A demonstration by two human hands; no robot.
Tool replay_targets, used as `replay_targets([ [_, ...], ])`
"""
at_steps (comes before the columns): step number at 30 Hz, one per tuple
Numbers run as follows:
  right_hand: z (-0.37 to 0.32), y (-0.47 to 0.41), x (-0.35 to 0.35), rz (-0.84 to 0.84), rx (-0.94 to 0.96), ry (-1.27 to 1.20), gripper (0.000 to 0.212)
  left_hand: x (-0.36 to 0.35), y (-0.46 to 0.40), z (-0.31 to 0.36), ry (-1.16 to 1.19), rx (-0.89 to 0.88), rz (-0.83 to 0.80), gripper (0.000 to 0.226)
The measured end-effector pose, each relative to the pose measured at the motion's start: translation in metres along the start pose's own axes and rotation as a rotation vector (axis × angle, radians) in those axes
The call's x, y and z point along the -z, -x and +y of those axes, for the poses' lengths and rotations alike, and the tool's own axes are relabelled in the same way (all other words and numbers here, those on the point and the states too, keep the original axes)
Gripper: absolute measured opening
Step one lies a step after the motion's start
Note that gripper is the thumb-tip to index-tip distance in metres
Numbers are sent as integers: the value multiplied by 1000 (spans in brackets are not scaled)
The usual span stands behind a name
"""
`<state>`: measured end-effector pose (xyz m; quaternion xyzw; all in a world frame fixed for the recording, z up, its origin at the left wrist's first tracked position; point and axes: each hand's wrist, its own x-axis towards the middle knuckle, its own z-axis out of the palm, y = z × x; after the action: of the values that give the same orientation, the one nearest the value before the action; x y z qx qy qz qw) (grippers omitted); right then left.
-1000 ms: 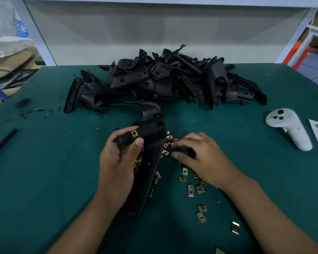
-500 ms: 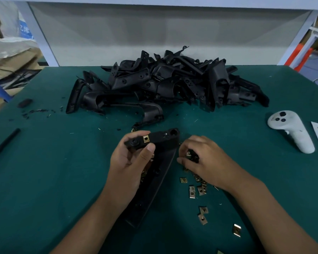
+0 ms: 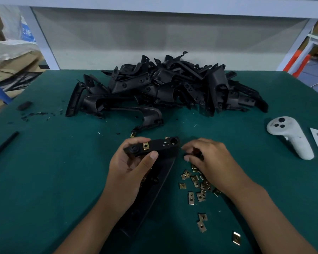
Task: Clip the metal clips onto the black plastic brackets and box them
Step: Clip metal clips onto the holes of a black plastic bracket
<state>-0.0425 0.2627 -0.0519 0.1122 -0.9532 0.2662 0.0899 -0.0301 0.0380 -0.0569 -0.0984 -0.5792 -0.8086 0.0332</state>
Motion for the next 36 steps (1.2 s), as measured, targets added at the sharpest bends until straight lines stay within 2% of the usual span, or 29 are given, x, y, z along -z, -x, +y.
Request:
replay_targets([
  [5,-2,-1,0,192,-15,-39,12,-1,1,0,-32,-3,-18,27],
  [10,-10,-4,5,321,-153,-367,14,-1,3,1,-27,14,-42,32],
  [15,-14,-5,5,266,-244,-562,15,0,2,0,-27,35,-60,27],
  [19,-18,-8,9,117,-372,-1131,21,1,2,1,-31,61,-107,27],
  [22,-20,-8,10,22,-372,-1322,22,1,2,2,-93,40,-139,33],
  [30,-27,-6,9,-105,-318,-1440,21,1,4,4,-132,42,-200,29],
  [36,-34,-1,10,-191,-189,-1245,16,1,6,7,-161,46,-255,28],
])
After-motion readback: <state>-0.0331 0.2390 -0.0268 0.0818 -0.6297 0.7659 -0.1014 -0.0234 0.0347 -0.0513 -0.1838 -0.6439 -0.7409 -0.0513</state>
